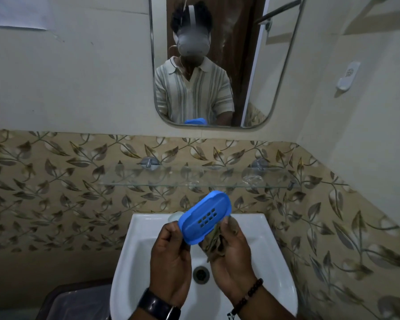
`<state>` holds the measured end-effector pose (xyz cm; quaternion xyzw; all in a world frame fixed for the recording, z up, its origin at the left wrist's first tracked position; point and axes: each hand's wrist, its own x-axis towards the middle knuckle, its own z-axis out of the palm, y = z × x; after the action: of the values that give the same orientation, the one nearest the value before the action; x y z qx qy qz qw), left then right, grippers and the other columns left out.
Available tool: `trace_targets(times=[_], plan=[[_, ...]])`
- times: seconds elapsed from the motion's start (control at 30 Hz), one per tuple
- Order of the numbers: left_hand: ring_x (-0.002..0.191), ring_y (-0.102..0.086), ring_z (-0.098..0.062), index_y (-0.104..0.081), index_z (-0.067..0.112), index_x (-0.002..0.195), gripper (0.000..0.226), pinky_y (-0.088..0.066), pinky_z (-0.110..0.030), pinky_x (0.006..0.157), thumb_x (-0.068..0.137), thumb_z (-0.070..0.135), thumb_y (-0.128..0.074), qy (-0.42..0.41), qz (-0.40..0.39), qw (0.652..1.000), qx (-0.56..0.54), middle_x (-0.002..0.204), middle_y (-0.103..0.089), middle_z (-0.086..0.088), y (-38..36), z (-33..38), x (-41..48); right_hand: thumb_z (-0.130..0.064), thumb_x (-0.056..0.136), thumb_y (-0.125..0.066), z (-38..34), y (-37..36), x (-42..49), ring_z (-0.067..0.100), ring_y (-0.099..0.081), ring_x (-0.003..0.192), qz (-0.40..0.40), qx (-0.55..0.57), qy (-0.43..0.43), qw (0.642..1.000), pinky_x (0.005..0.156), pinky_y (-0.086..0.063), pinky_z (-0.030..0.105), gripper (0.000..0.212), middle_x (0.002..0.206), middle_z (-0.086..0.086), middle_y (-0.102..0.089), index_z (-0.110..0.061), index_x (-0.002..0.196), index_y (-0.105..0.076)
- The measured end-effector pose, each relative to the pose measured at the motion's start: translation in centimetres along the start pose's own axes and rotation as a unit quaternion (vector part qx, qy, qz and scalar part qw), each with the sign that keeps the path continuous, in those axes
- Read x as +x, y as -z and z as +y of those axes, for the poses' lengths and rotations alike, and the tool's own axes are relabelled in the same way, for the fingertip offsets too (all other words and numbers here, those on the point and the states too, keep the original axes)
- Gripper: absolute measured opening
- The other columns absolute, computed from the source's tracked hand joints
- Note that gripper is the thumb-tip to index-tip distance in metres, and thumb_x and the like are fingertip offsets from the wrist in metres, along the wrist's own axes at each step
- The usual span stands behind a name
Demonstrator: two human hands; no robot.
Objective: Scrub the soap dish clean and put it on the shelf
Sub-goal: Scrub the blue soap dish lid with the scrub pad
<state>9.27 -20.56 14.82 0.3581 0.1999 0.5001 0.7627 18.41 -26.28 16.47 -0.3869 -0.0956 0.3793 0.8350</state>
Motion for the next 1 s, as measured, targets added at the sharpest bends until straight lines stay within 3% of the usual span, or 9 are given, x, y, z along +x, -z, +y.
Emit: trace_targets(times=[0.13,0.23,0.33,0.47,0.57,0.73,0.83,0.93,1.0], plan=[[0.088,-0.068,-0.023,-0.068,0.01,0.081,0.023,-0.056,-0.025,0.074,0.095,0.026,-0.06,-0.032,-0.05,0.995,0.082,0.088,-0.074,-0.012,-0.4,-1.6,-0.9,-0.036,0.081,-0.066,1.1,-0.3,-0.4,0.029,-0.048,0.065,0.025,-0.058,0.032,0.997,0.059,-0.041,0.036,0.032,0.082,0.018,-0.055,-0.007,0.096,-0.066],[0.09,-0.072,-0.024,-0.077,0.009,0.091,0.037,-0.058,-0.028,0.077,0.094,0.04,-0.057,-0.043,-0.056,0.99,0.12,0.097,-0.079,-0.014,0.9,-0.5,-0.2,-0.035,0.084,-0.071,-0.8,1.3,0.7,0.034,-0.067,0.086,-0.052,-0.184,0.082,0.978,0.076,-0.056,0.046,0.027,0.099,0.013,-0.073,-0.016,0.103,-0.071],[0.095,-0.075,-0.026,-0.081,0.015,0.101,0.048,-0.058,-0.031,0.077,0.093,0.048,-0.047,0.012,-0.087,0.98,0.18,0.104,-0.08,-0.012,2.4,2.7,1.7,-0.033,0.093,-0.07,-3.0,3.3,1.7,0.02,-0.069,0.11,-0.183,-0.424,0.097,0.882,0.096,-0.056,0.049,0.032,0.118,0.001,-0.074,-0.02,0.122,-0.068],[0.084,-0.073,-0.02,-0.077,0.012,0.088,0.027,-0.059,-0.03,0.073,0.088,0.036,-0.064,0.097,-0.216,0.924,0.301,0.092,-0.079,-0.008,2.7,5.5,3.1,-0.037,0.095,-0.066,-5.0,4.0,2.3,0.006,-0.066,0.108,-0.227,-0.591,0.132,0.763,0.095,-0.054,0.038,0.031,0.117,-0.01,-0.072,-0.028,0.124,-0.068],[0.08,-0.073,-0.021,-0.074,0.011,0.084,0.018,-0.06,-0.033,0.071,0.081,0.029,-0.071,0.128,-0.191,0.941,0.249,0.087,-0.076,-0.013,2.0,4.9,2.5,-0.033,0.095,-0.064,-4.7,3.8,2.3,0.006,-0.063,0.107,-0.158,-0.621,0.262,0.722,0.094,-0.052,0.031,0.026,0.114,-0.012,-0.069,-0.031,0.121,-0.069],[0.092,-0.075,-0.033,-0.064,-0.008,0.107,0.033,-0.064,-0.037,0.072,0.092,0.021,-0.062,0.148,-0.056,0.978,0.135,0.105,-0.076,-0.025,0.9,2.1,1.2,-0.015,0.104,-0.052,-0.2,4.6,0.5,0.001,-0.049,0.13,0.061,-0.518,0.406,0.75,0.105,-0.044,0.018,0.042,0.136,-0.02,-0.055,-0.04,0.137,-0.055],[0.096,-0.074,-0.034,-0.067,-0.004,0.11,0.034,-0.064,-0.039,0.073,0.092,0.025,-0.063,0.154,-0.028,0.979,0.133,0.106,-0.077,-0.022,1.3,1.5,0.8,-0.007,0.095,-0.056,2.0,6.7,-0.3,0.02,-0.05,0.135,0.045,-0.565,0.477,0.672,0.111,-0.043,0.035,0.047,0.145,-0.003,-0.054,-0.019,0.14,-0.058],[0.091,-0.075,-0.03,-0.073,0.004,0.101,0.031,-0.063,-0.038,0.075,0.086,0.031,-0.069,0.161,-0.047,0.976,0.142,0.104,-0.077,-0.022,1.7,0.7,0.4,0.003,0.083,-0.069,2.0,7.4,-0.3,0.024,-0.055,0.13,-0.074,-0.632,0.532,0.559,0.111,-0.042,0.039,0.066,0.144,0.0,-0.057,-0.017,0.143,-0.053],[0.087,-0.075,-0.026,-0.075,0.008,0.095,0.03,-0.062,-0.036,0.075,0.082,0.034,-0.072,0.156,-0.058,0.975,0.149,0.101,-0.077,-0.021,1.6,0.1,0.1,0.01,0.08,-0.068,1.5,6.8,-0.2,0.019,-0.052,0.132,-0.13,-0.645,0.522,0.543,0.107,-0.046,0.042,0.073,0.143,-0.001,-0.056,-0.018,0.145,-0.049]])
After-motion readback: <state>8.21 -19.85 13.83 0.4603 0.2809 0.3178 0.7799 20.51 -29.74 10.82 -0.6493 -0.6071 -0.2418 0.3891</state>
